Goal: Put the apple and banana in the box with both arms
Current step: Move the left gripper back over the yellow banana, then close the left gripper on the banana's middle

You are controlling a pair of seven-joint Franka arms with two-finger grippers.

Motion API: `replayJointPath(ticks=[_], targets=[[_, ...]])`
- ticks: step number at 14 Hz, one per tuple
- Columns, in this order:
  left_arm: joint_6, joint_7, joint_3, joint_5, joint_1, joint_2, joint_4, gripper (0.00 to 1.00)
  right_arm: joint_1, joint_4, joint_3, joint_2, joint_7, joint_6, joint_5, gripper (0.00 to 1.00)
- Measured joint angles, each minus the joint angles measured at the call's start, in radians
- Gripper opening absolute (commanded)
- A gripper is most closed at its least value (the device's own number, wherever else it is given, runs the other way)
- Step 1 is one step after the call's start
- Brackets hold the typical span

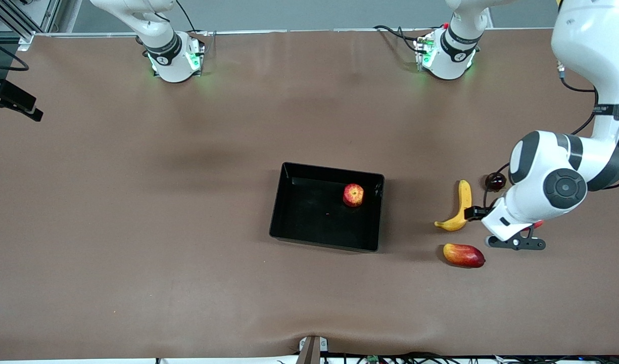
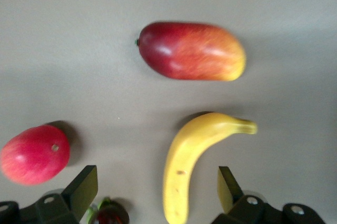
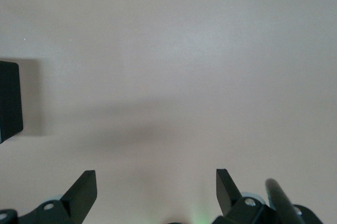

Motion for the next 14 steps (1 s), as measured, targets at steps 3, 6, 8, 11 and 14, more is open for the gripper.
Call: replayJointPath(ticks=[3, 6, 8, 11, 14], targets=[[0.071, 0.018, -0.012, 0.000, 0.023, 0.027, -0.090, 0.88, 0.000, 0.002, -0.001, 0.000, 0.000, 0.001, -0.001, 1.00], [0.075, 0.018, -0.024, 0.001, 0.016, 0.037, -0.130, 0.81, 0.000, 0.002, -0.002, 0.000, 0.000, 0.001, -0.001, 1.00], [0.077, 0.018, -0.023, 0.015, 0.016, 0.043, -0.149, 0.80, -0.001, 0.002, -0.002, 0.000, 0.000, 0.001, -0.001, 1.00], [0.081, 0.018, -0.022, 0.051, 0.017, 0.051, -0.156, 0.71, -0.001, 0.002, -0.002, 0.000, 0.000, 0.001, -0.001, 1.00], [0.081, 0.018, -0.022, 0.063, 0.016, 0.065, -0.157, 0.42, -0.001, 0.002, -0.002, 0.000, 0.000, 0.001, -0.001, 1.00]])
